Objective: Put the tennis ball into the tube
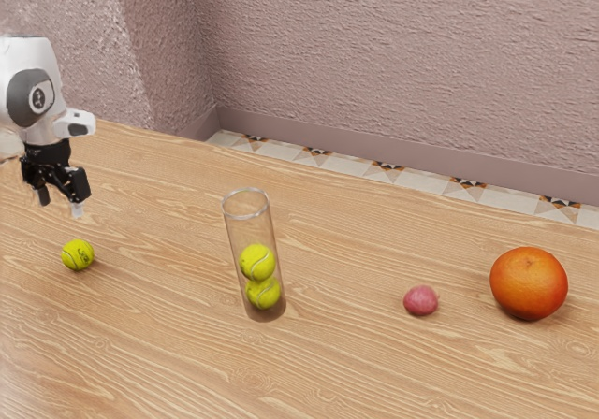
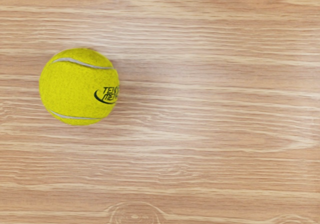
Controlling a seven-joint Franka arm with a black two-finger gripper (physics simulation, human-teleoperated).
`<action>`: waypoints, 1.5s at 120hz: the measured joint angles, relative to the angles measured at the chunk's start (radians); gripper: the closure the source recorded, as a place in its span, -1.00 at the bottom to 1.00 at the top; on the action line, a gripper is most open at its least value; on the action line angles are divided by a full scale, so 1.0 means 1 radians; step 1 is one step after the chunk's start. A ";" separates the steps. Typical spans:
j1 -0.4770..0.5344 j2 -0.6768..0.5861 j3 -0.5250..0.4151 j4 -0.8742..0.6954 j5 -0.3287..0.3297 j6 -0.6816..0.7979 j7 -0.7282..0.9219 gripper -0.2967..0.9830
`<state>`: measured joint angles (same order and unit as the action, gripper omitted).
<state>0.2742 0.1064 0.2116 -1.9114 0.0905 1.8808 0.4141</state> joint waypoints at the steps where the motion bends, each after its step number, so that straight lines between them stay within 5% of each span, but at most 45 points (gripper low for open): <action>1: -0.011 0.006 0.000 0.000 0.000 0.005 0.002 -0.54; 12: -0.067 0.044 0.000 -0.006 0.000 0.062 0.022 -0.53; 94: 0.091 0.221 -0.002 -0.075 -0.040 0.397 0.199 -0.54; 152: 0.123 0.331 -0.009 -0.055 -0.206 0.552 0.346 -0.53; 180: 0.123 0.332 -0.019 -0.055 -0.228 0.576 0.396 -0.02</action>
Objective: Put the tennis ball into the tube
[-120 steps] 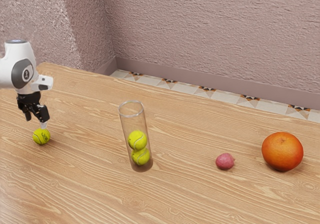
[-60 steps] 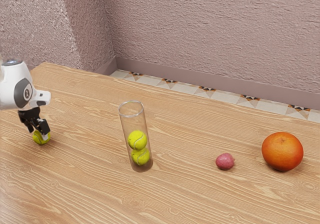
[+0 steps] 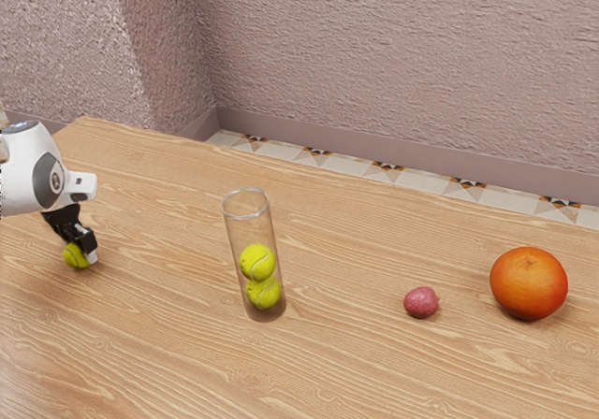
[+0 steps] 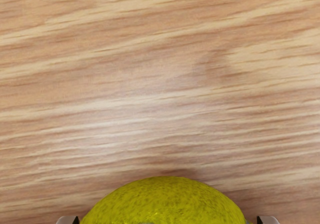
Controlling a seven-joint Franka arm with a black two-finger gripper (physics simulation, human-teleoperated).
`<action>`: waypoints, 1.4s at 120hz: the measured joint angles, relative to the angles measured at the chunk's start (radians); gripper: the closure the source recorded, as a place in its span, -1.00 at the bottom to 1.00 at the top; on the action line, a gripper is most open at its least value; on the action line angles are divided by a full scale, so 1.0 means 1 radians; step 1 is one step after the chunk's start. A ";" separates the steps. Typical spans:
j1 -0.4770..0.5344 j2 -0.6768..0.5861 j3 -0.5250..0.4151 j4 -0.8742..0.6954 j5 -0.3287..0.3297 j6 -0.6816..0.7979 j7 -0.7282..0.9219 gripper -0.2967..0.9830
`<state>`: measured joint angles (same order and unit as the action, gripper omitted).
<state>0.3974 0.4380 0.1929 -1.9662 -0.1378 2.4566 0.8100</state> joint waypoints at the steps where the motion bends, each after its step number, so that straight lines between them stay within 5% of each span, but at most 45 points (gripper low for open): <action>1: 0.000 0.000 -0.002 0.000 0.000 0.000 0.001 -0.03; 68: -0.030 -0.196 -0.019 0.026 0.009 -0.311 -0.006 0.10; 133: -0.073 -0.355 -0.320 0.146 0.168 -0.611 -0.192 0.28; 168: -0.150 -0.381 -0.349 0.202 0.178 -0.684 -0.261 0.26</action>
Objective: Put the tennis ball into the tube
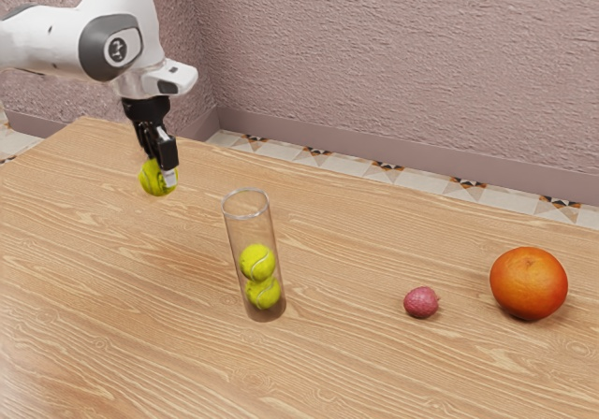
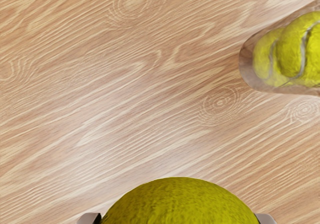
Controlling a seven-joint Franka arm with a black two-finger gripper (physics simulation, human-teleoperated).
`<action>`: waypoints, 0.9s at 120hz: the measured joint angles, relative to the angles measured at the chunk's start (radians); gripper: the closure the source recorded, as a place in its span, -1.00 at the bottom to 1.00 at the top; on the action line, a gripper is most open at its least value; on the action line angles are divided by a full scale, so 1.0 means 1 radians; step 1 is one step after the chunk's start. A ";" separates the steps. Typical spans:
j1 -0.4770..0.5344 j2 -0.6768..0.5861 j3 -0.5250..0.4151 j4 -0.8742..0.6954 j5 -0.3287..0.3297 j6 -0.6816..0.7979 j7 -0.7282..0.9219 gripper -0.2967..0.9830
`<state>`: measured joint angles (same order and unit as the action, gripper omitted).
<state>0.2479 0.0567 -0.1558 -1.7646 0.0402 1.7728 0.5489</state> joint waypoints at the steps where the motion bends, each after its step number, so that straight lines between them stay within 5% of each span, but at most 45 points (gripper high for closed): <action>1: -0.002 -0.001 -0.001 0.002 0.000 -0.001 -0.001 0.26; 108: -0.097 0.046 -0.129 0.084 -0.062 -0.003 -0.101 0.10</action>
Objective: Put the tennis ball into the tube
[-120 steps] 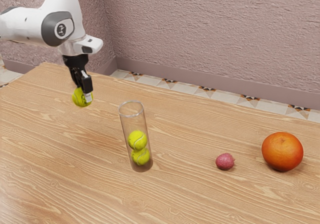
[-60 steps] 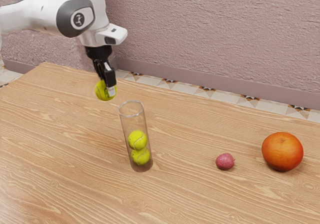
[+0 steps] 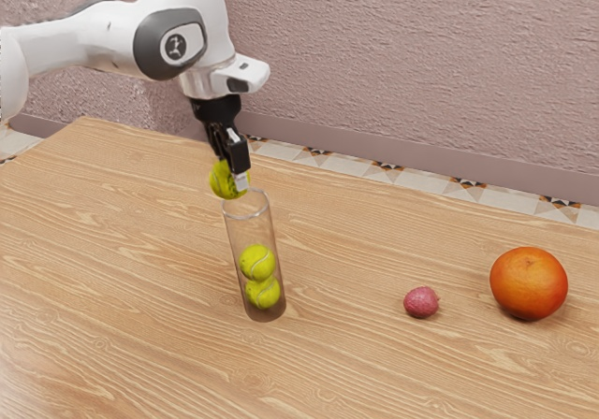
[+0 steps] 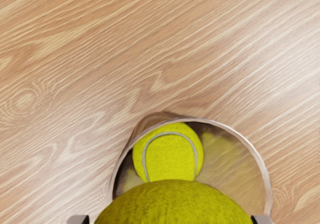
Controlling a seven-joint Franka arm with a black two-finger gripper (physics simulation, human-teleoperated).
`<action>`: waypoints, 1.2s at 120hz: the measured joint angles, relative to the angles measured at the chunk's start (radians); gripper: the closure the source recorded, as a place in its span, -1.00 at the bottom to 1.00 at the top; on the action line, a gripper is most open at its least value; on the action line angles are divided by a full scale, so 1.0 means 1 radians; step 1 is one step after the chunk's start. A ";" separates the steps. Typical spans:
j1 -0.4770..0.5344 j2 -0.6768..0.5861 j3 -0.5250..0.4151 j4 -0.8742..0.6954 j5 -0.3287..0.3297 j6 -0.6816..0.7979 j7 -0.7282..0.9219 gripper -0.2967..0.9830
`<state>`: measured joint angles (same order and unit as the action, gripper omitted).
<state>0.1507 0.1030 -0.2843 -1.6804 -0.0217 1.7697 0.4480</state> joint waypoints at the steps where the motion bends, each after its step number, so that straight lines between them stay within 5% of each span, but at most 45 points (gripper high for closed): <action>1: 0.000 0.001 0.000 0.000 -0.001 0.001 -0.001 0.10; 66: -0.005 0.020 -0.027 -0.005 -0.016 0.019 -0.024 0.06; 97: -0.005 0.025 -0.027 -0.004 -0.029 0.015 -0.026 -0.35; 144: 0.009 -0.032 0.050 0.114 -0.005 -0.107 -0.090 -0.51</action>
<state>0.1597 0.0707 -0.2344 -1.5663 -0.0270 1.6628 0.3579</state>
